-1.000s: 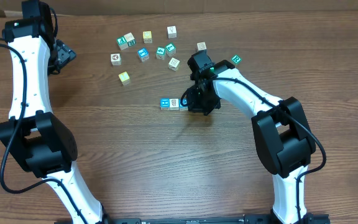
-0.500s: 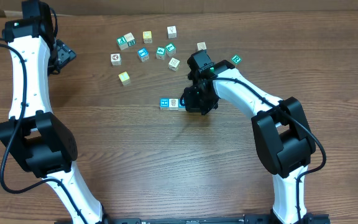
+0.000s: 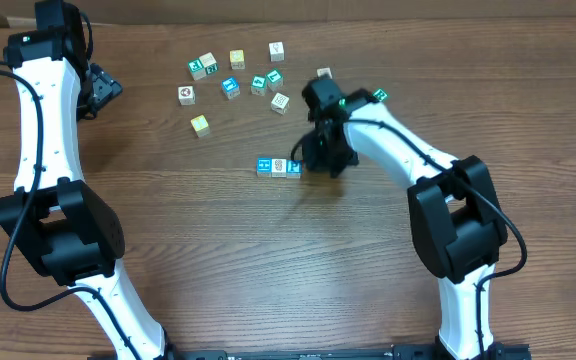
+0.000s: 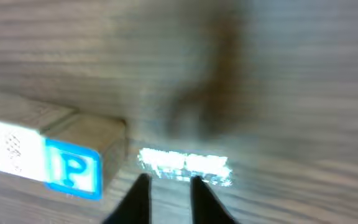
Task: Form a horizontal line
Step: 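Swing the right gripper to the upper right and grasp the green R block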
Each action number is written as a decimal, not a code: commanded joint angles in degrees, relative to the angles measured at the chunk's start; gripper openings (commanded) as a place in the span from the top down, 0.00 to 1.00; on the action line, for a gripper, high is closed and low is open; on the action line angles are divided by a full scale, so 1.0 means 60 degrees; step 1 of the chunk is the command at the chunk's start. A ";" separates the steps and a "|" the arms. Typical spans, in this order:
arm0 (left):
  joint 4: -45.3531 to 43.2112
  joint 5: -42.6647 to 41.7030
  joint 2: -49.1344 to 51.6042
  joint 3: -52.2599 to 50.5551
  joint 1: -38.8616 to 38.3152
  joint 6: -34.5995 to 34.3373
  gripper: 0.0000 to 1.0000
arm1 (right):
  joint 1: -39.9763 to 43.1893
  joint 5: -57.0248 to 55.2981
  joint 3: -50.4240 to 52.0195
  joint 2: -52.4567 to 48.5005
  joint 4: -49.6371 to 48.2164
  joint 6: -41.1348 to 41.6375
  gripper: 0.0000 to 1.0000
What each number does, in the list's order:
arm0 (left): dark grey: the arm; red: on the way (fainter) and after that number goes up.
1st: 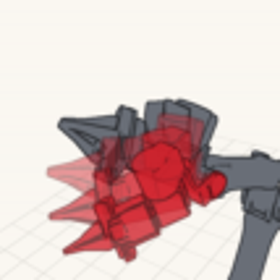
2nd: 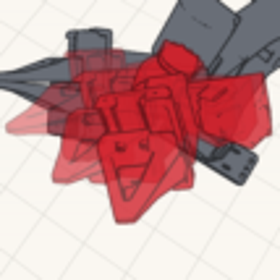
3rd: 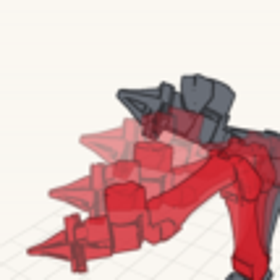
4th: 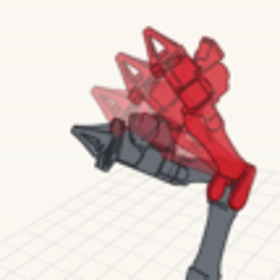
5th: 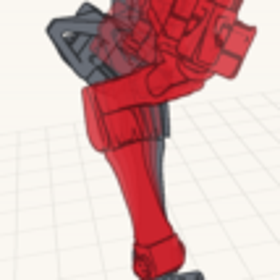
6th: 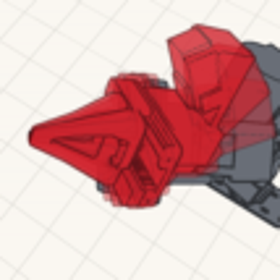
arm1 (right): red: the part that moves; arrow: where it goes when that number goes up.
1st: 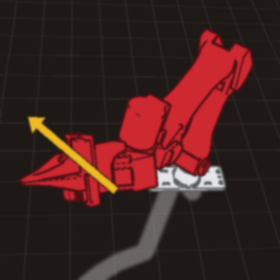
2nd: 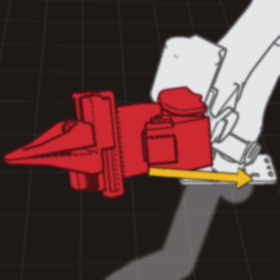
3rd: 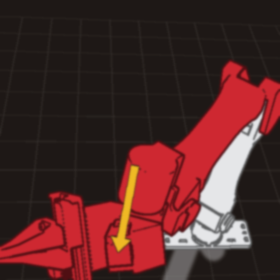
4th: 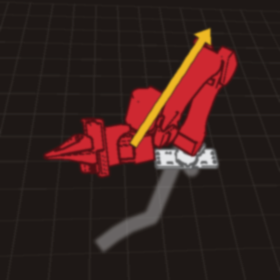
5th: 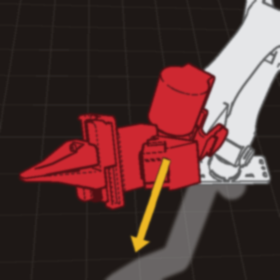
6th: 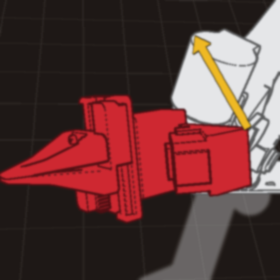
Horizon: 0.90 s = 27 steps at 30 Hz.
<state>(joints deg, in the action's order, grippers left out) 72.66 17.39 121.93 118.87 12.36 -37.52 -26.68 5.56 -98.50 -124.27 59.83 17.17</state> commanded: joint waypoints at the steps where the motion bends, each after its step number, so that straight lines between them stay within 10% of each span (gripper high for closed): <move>1: 0.0018 0.0102 -0.0069 0.0062 -0.0080 0.0040 0.00 | 0.0659 -0.0958 -0.2586 0.0138 0.0827 -0.0437 0.47; 2: 0.0018 0.0102 -0.0069 0.0062 -0.0080 0.0040 0.00 | 0.0809 -0.1341 -0.3220 0.0138 0.1093 -0.0441 0.32; 11: 0.0018 0.0102 -0.0069 0.0062 -0.0080 0.0040 0.00 | 0.2229 -0.2211 -0.3916 0.0106 0.0532 -0.0397 0.00; 27: 0.0018 0.0102 -0.0069 0.0062 -0.0080 0.0040 0.00 | 0.3085 -0.2135 -0.0896 0.0095 -0.3472 0.1147 0.32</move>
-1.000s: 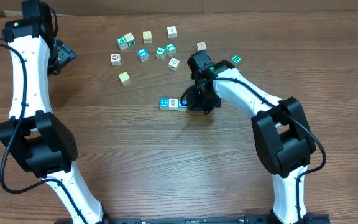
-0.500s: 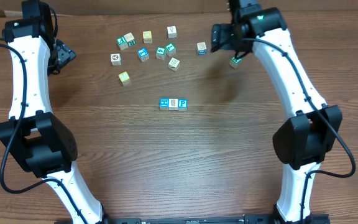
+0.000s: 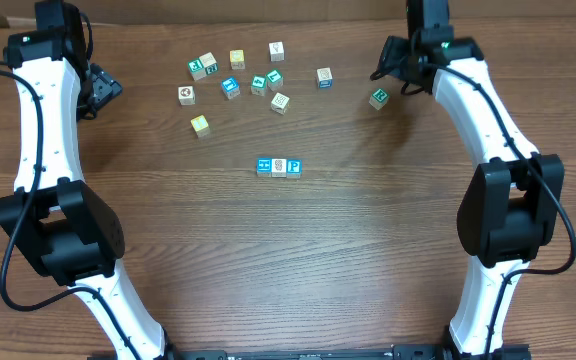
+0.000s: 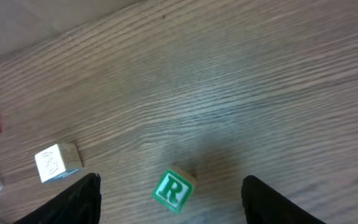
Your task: Form a horizontal line
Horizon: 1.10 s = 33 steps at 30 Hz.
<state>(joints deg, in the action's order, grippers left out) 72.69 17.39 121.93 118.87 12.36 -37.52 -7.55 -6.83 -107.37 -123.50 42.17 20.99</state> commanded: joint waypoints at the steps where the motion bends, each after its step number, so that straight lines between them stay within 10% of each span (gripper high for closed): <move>1: 0.0015 0.0102 -0.0069 0.0062 -0.0080 0.0040 0.00 | -0.0160 -0.0069 0.1005 -0.0033 -0.1056 0.0510 0.34; 17: 0.0015 0.0102 -0.0069 0.0062 -0.0080 0.0040 0.00 | -0.0302 -0.0113 0.2535 -0.0681 -0.2973 0.1009 0.34; 33: 0.0015 0.0102 -0.0069 0.0062 -0.0080 0.0040 0.00 | -0.0302 -0.0109 0.2510 -0.0532 -0.2062 0.1002 0.61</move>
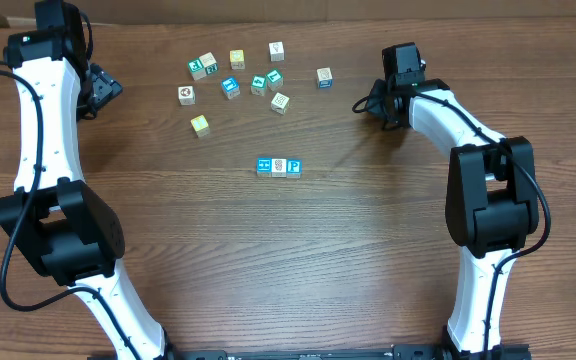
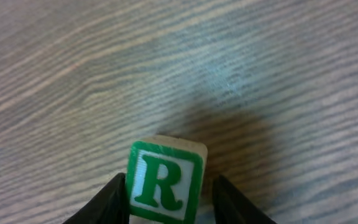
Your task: Form a horizontal line
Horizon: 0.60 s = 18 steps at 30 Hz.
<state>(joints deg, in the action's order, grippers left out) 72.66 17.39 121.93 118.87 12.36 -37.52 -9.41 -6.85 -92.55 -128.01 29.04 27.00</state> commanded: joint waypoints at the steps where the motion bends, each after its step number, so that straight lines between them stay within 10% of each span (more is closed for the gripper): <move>1: 0.0018 0.0102 -0.0069 0.0062 -0.0080 0.0040 0.00 | 0.0007 -0.0106 0.0040 0.0310 0.0226 -0.0004 0.61; 18: 0.0018 0.0102 -0.0069 0.0062 -0.0080 0.0040 0.00 | 0.0036 -0.0146 0.0058 0.0758 -0.0204 -0.1807 0.47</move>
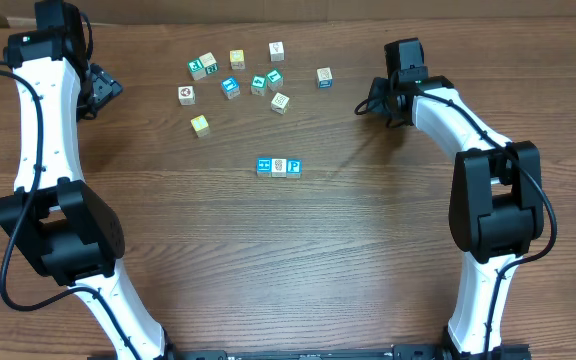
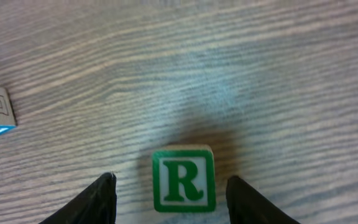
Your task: Form a horizontal line
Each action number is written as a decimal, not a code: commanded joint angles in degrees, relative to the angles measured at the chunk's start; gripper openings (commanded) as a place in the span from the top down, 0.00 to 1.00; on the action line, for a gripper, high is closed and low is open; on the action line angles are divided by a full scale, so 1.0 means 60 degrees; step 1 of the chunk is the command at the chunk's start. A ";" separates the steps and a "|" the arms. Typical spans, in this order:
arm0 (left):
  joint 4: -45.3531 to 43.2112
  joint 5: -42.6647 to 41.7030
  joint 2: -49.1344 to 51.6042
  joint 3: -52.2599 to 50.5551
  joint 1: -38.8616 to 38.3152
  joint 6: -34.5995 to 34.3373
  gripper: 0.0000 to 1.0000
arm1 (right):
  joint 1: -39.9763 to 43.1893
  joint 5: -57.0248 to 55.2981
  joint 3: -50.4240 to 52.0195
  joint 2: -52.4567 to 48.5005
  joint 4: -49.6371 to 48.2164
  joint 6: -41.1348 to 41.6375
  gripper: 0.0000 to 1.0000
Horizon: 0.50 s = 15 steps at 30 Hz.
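Note:
A short row of three blocks (image 1: 279,166) lies mid-table, blue-faced at both ends and white in the middle. My right gripper (image 2: 169,180) is open and low over the green "R" block (image 2: 184,186), which rests on the wood between the fingertips (image 2: 104,190) with a gap on each side. In the overhead view the right gripper (image 1: 378,100) covers that block. The left gripper (image 1: 98,88) hangs at the far left edge, away from all blocks; its jaws are too small to read.
Several loose blocks (image 1: 233,75) are scattered at the back of the table, left of my right arm. The nearest is a white block with a blue side, seen in the overhead view as a lone block (image 1: 324,76).
The right wrist has turned a little, so the R block now sits square between the fingers. The fingertips stand wider from its sides than before. The left arm has not moved.
My right gripper was down at the right end of the three-block row, nearly shut. Then it was high over the back right of the table, open, with the R block below. Then it was low with its fingers close beside that block, and now it straddles the block, open.

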<state>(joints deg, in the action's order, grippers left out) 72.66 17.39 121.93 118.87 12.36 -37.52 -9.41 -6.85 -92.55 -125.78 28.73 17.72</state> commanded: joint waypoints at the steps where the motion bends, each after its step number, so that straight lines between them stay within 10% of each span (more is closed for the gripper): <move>1: 0.0018 0.0102 -0.0069 0.0062 -0.0080 0.0040 0.00 | 0.0036 -0.0153 0.0058 0.0382 -0.0208 -0.0270 0.47; 15: 0.0018 0.0102 -0.0069 0.0062 -0.0080 0.0040 0.00 | 0.0259 -0.0095 0.0062 0.0237 -0.0492 -0.0539 0.48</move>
<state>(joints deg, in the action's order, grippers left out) 72.66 17.39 121.93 118.87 12.36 -37.52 -8.05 -7.53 -92.55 -125.78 26.57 14.92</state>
